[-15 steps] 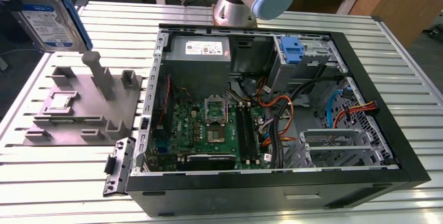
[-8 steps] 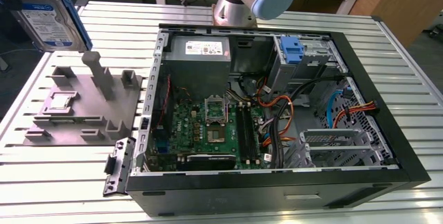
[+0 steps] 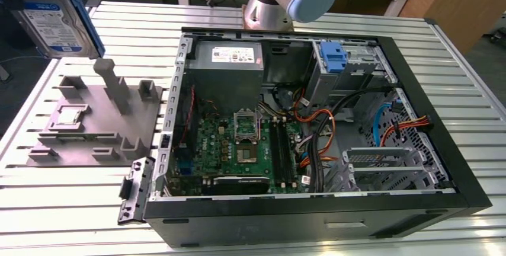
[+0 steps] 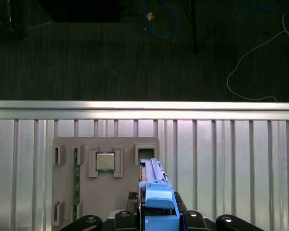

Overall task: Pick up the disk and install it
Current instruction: 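Pick up the disk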

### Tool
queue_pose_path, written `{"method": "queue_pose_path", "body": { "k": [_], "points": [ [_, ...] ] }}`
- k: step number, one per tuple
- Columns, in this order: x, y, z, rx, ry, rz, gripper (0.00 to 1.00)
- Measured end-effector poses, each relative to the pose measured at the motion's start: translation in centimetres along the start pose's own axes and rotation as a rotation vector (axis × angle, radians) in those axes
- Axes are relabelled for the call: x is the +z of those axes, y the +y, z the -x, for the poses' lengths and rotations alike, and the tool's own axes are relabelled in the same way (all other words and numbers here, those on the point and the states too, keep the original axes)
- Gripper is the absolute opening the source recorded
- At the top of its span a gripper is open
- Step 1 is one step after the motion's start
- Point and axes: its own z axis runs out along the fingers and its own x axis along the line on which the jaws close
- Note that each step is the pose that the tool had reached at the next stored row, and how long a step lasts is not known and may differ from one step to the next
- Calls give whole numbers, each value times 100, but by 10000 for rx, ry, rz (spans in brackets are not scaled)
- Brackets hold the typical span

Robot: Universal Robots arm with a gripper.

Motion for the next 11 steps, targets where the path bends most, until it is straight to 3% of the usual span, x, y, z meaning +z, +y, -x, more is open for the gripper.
{"method": "queue_pose_path", "body": {
  "k": [11],
  "points": [
    [-28, 1, 1, 0, 1, 2, 37]
  ]
}}
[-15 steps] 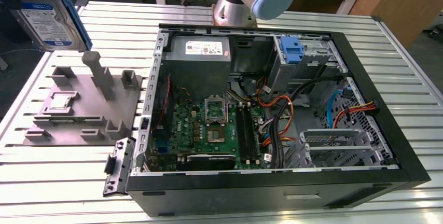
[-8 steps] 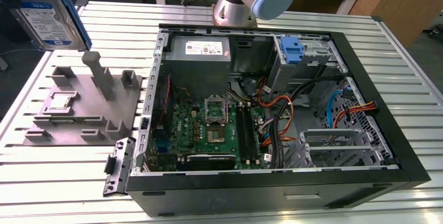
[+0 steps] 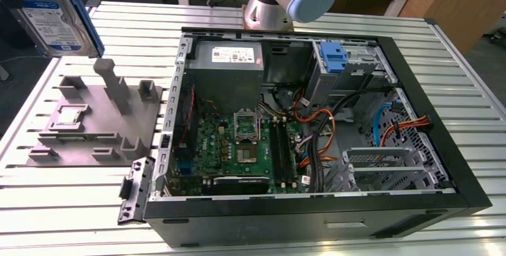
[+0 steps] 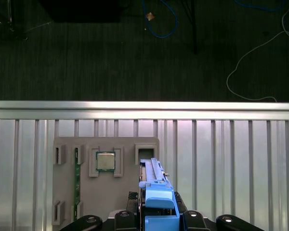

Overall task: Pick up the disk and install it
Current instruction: 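Pick up the disk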

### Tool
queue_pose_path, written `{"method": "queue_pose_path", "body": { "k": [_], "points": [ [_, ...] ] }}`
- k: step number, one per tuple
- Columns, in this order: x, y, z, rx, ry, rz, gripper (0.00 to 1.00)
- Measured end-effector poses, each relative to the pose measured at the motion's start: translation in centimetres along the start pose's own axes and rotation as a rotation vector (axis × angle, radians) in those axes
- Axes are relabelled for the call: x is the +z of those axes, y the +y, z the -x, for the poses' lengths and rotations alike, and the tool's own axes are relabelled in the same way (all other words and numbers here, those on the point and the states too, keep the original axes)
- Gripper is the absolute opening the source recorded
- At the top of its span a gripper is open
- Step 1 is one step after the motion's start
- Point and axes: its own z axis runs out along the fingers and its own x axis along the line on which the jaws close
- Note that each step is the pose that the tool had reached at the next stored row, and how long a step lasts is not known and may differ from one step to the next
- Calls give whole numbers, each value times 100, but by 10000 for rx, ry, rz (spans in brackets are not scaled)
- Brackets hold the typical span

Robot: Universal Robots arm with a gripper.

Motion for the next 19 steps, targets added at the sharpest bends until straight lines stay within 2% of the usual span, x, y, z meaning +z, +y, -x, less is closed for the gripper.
{"method": "queue_pose_path", "body": {
  "k": [19],
  "points": [
    [-73, 2, 3, 0, -1, -2, 37]
  ]
}}
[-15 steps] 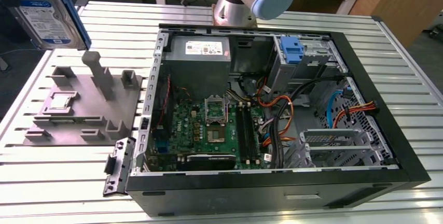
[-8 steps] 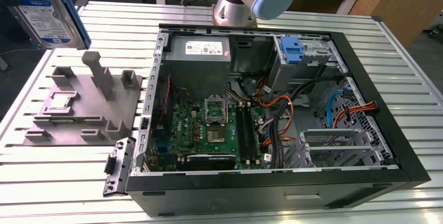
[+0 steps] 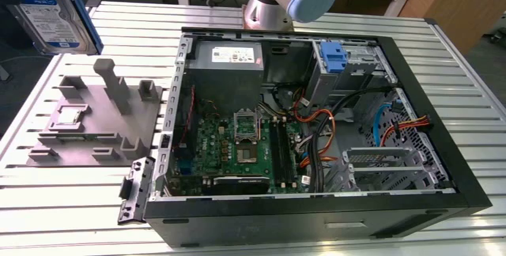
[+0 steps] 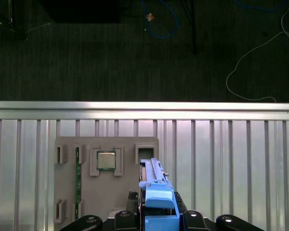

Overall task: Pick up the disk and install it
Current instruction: 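Pick up the disk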

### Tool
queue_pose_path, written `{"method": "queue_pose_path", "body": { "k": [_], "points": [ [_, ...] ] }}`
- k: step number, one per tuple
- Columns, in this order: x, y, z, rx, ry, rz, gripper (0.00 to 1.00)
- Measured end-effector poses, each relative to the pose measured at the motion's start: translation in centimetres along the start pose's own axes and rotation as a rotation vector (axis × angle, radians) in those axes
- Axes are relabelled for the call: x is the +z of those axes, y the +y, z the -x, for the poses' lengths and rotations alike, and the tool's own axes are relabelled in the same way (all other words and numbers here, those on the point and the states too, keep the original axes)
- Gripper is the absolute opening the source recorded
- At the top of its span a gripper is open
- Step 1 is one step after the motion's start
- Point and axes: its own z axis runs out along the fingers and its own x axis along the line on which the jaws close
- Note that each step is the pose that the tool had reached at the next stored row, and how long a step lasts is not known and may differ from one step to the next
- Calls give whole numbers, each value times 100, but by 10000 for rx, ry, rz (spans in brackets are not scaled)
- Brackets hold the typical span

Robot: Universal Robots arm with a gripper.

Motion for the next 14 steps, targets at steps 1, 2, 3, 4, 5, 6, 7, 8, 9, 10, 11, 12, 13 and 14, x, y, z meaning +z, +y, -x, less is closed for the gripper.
{"method": "queue_pose_path", "body": {
  "k": [1, 2, 3, 4, 5, 6, 7, 8, 9, 10, 11, 12, 13, 14],
  "points": [
    [-5, 0, 0, -1, 0, 0, 37],
    [-10, 0, 1, -1, 0, 0, 37],
    [-15, 0, 1, -1, 0, 0, 37],
    [-20, 0, 1, 1, 0, 1, 37],
    [-26, 1, 1, 1, 0, 0, 37],
    [-32, 1, 1, 0, 0, 0, 37],
    [-38, 1, 2, 0, 0, 0, 37],
    [-44, 1, 2, 0, 0, 0, 37],
    [-49, 1, 2, 0, 0, 0, 37],
    [-54, 1, 2, 0, 0, 0, 37],
    [-58, 2, 3, 0, 0, 0, 37],
    [-63, 2, 3, 0, 0, 0, 37],
    [-67, 2, 3, 0, 0, 0, 37],
    [-71, 2, 3, 0, 0, 0, 37]
  ]
}}
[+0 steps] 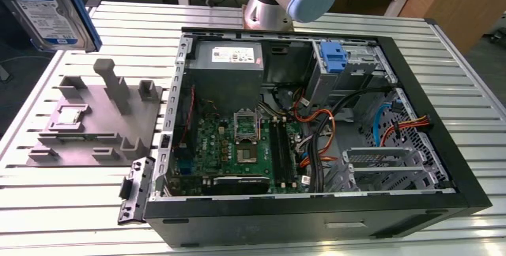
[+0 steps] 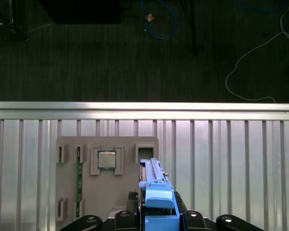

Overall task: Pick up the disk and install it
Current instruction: 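Pick up the disk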

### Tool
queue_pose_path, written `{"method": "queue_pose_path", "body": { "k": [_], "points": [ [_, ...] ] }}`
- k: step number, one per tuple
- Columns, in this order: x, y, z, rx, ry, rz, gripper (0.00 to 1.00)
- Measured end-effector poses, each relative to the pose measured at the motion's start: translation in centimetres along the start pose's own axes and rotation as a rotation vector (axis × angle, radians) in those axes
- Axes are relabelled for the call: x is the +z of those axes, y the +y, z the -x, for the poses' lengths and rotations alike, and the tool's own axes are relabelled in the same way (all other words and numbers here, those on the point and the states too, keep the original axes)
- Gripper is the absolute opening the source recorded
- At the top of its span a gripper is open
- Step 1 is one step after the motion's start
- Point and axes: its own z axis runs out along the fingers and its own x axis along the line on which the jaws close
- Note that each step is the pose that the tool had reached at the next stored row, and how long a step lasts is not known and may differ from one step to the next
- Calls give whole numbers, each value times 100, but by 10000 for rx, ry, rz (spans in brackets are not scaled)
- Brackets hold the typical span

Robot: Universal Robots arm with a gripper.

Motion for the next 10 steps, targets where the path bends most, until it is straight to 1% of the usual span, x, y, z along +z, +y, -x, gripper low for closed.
{"method": "queue_pose_path", "body": {
  "k": [10],
  "points": [
    [-18, 1, 1, 0, 1, 1, 37]
  ]
}}
